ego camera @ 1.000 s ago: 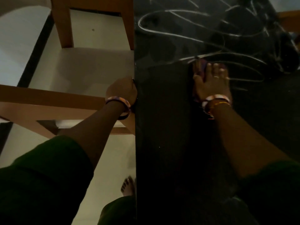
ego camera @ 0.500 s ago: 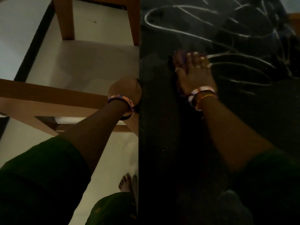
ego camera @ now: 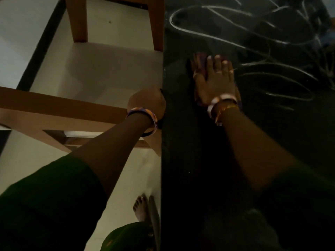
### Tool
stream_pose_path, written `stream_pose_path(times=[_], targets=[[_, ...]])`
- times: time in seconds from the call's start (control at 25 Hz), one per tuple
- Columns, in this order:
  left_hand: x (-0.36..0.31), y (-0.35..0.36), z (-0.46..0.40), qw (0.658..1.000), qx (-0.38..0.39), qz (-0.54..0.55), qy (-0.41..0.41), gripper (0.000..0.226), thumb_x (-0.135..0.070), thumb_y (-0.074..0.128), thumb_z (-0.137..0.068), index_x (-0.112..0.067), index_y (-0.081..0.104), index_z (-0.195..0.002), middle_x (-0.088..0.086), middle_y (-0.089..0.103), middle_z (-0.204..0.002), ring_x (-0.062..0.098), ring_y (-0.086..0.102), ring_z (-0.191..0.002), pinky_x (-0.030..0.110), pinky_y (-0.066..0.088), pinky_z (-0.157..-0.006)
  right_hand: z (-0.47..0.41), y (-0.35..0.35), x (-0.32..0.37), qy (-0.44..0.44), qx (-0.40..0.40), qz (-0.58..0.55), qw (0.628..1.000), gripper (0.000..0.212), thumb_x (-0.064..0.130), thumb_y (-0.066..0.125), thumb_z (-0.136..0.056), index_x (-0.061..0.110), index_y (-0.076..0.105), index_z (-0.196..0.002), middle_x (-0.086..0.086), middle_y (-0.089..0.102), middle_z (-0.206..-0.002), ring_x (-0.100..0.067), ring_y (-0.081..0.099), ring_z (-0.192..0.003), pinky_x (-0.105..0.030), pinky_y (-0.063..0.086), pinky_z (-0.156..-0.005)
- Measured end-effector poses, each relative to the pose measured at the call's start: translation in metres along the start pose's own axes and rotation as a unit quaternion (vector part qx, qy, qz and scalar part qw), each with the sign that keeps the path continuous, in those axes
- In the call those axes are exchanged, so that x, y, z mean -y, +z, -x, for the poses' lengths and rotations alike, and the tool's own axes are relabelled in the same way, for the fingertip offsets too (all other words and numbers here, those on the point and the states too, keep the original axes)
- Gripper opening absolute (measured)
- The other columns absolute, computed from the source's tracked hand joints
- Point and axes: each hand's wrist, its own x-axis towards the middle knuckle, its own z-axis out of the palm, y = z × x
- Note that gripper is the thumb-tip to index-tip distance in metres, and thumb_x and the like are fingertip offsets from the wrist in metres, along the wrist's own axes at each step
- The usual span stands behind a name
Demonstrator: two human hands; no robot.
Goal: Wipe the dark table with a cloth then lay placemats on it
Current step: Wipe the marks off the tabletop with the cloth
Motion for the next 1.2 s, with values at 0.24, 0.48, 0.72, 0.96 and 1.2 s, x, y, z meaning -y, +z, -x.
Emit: stream_pose_path(times=[0.24, 0.48, 0.72, 0.96, 1.2], targets=[[-0.002, 0.0, 0.0, 1.0, -0.001, -0.001, -0.001, 0.028, -0.025, 0.034, -0.099, -0.009, 0.057, -0.103, 0.009, 0.058, -0.096, 0.021, 0.05, -0.08, 0.032, 0.039, -0.073, 0.011, -0.005, 0.01, -0.018, 0.026, -0.027, 0.999, 0.063, 0.048, 0.024, -0.099, 0.019, 0.007, -0.151, -0.006, 0.0, -0.159, -0.023, -0.001, -0.146, -0.037, -0.006, -0.116], [-0.001, 0.0, -0.002, 1.0, 0.006, 0.0, -0.006, 0.028, -0.025, 0.033, -0.099, -0.009, 0.056, -0.104, 0.007, 0.055, -0.091, 0.021, 0.051, -0.081, 0.031, 0.038, -0.074, 0.013, -0.002, -0.003, -0.021, 0.005, -0.001, 1.0, 0.064, 0.048, 0.024, -0.099, 0.017, 0.007, -0.151, -0.007, 0.001, -0.159, -0.024, -0.001, -0.146, -0.038, -0.005, -0.119], [-0.001, 0.004, -0.003, 0.999, -0.031, -0.022, -0.002, 0.026, -0.026, 0.034, -0.098, -0.011, 0.054, -0.097, 0.002, 0.045, -0.075, 0.017, 0.041, -0.067, 0.031, 0.033, -0.064, -0.028, 0.0, 0.054, -0.123, 0.036, -0.037, 0.991, 0.062, 0.047, 0.023, -0.099, 0.02, 0.005, -0.151, -0.006, -0.001, -0.159, -0.024, -0.003, -0.146, -0.038, -0.007, -0.116], [-0.005, 0.004, -0.003, 0.999, -0.025, -0.032, -0.014, 0.029, -0.029, 0.03, -0.099, -0.013, 0.054, -0.093, 0.006, 0.055, -0.081, 0.028, 0.057, -0.078, 0.035, 0.045, -0.069, -0.024, 0.006, 0.054, -0.21, 0.017, -0.032, 0.977, 0.061, 0.047, 0.022, -0.099, 0.022, 0.004, -0.151, -0.004, -0.001, -0.159, -0.023, -0.004, -0.146, -0.039, -0.008, -0.117], [-0.004, 0.003, -0.004, 0.997, -0.018, -0.063, -0.027, 0.033, -0.026, 0.029, -0.099, -0.009, 0.056, -0.107, 0.014, 0.061, -0.097, 0.031, 0.058, -0.089, 0.033, 0.044, -0.073, -0.08, -0.006, 0.072, -0.235, 0.06, -0.028, 0.97, 0.058, 0.045, 0.022, -0.1, 0.022, 0.008, -0.152, -0.004, 0.001, -0.16, -0.024, -0.002, -0.147, -0.039, -0.004, -0.118]])
